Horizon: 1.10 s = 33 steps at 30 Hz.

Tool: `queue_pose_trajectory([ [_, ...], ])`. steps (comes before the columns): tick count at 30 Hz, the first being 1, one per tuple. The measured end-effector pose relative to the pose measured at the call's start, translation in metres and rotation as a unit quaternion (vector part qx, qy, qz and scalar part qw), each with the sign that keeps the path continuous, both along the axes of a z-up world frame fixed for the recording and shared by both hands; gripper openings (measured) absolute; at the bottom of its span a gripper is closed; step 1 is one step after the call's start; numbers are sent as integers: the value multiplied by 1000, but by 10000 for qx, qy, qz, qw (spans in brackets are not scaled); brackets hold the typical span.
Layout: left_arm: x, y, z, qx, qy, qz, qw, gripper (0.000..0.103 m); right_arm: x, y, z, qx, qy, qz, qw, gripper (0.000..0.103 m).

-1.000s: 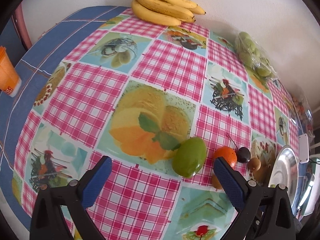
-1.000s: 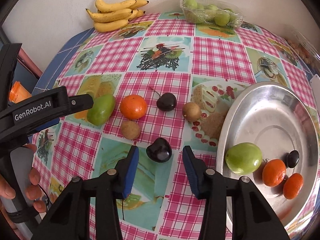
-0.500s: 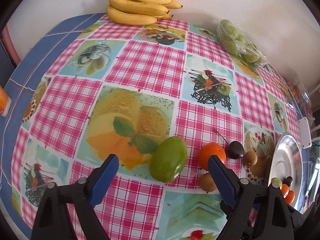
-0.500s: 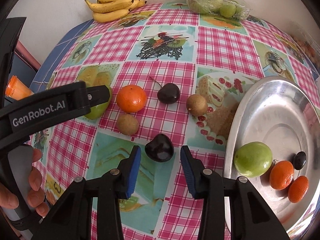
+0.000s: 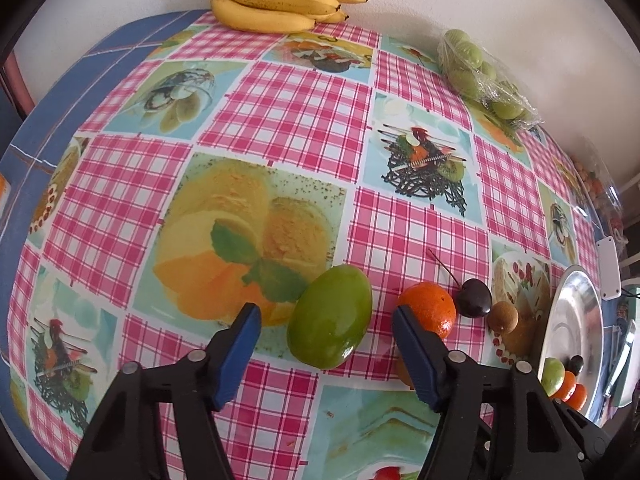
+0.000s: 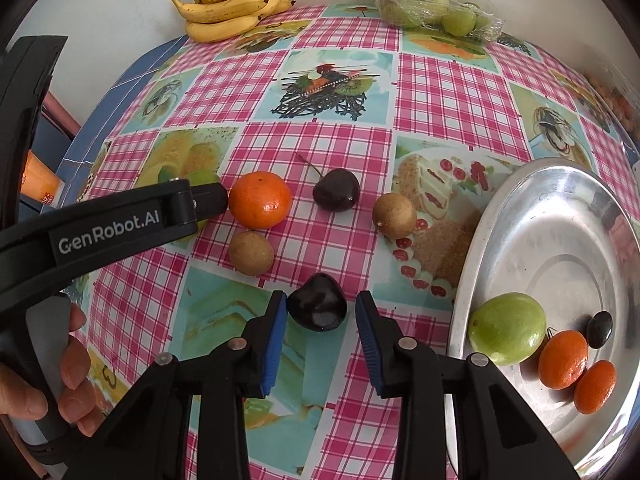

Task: Organize fruits
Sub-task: 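Lower the left tool around the green fruit while the right tool straddles the dark cherry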

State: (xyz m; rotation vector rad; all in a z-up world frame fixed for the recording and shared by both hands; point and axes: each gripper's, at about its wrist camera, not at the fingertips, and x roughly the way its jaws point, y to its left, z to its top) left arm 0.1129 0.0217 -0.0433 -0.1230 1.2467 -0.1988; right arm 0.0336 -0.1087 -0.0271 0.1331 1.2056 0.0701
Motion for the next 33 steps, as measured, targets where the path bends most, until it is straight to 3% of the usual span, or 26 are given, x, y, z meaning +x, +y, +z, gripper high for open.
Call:
queue_pose_trajectory([
  [10, 0, 3, -3, -239, 157, 93, 9995, 45, 1, 0, 0, 42, -35, 21, 10000, 32],
  [33, -4, 25, 12, -816, 247, 529, 9950, 40, 0, 0, 3, 54, -56, 32, 10000, 31],
])
